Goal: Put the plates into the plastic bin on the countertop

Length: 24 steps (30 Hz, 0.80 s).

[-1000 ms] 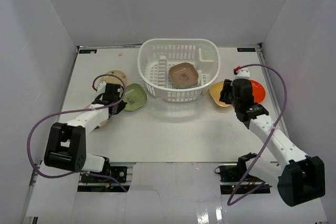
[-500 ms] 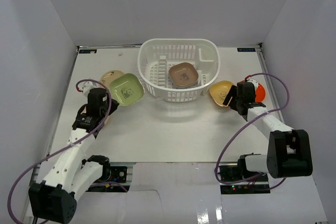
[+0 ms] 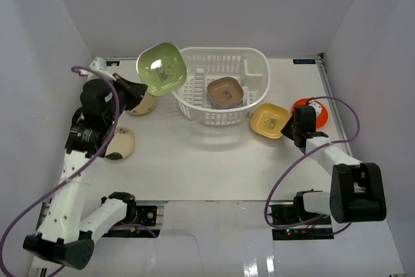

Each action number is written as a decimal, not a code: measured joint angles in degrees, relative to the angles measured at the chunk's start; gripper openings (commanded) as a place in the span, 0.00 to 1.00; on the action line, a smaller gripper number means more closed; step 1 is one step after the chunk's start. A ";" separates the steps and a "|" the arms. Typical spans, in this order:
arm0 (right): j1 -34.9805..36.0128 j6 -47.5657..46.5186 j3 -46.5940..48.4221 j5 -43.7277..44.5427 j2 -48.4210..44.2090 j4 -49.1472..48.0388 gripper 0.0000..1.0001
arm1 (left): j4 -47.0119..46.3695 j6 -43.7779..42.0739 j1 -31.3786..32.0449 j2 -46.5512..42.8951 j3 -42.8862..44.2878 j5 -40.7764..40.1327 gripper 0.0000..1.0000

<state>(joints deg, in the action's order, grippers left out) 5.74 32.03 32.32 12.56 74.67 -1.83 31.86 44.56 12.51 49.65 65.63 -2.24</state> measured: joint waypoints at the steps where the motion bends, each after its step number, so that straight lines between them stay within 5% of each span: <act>1: 0.07 0.11 -0.37 0.04 -1.53 0.26 0.08 | -0.50 -0.11 0.92 3.50 2.45 0.96 0.00; 8: 0.04 0.44 -1.36 2.40 -19.08 6.01 0.08 | -1.64 -3.08 14.69 28.48 18.64 -0.74 0.00; 14: 0.00 -1.14 5.44 5.35 -29.70 13.73 0.08 | -1.29 -4.13 19.23 44.13 29.05 -2.91 0.00; 24: 0.09 -5.57 26.23 -4.07 -26.82 14.29 0.08 | -0.13 -3.52 20.90 62.93 38.91 -8.37 0.00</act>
<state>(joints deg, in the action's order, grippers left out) 5.82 26.46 58.54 8.49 47.86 12.47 31.73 41.04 33.41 112.57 104.53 -10.61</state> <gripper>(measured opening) 0.083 0.009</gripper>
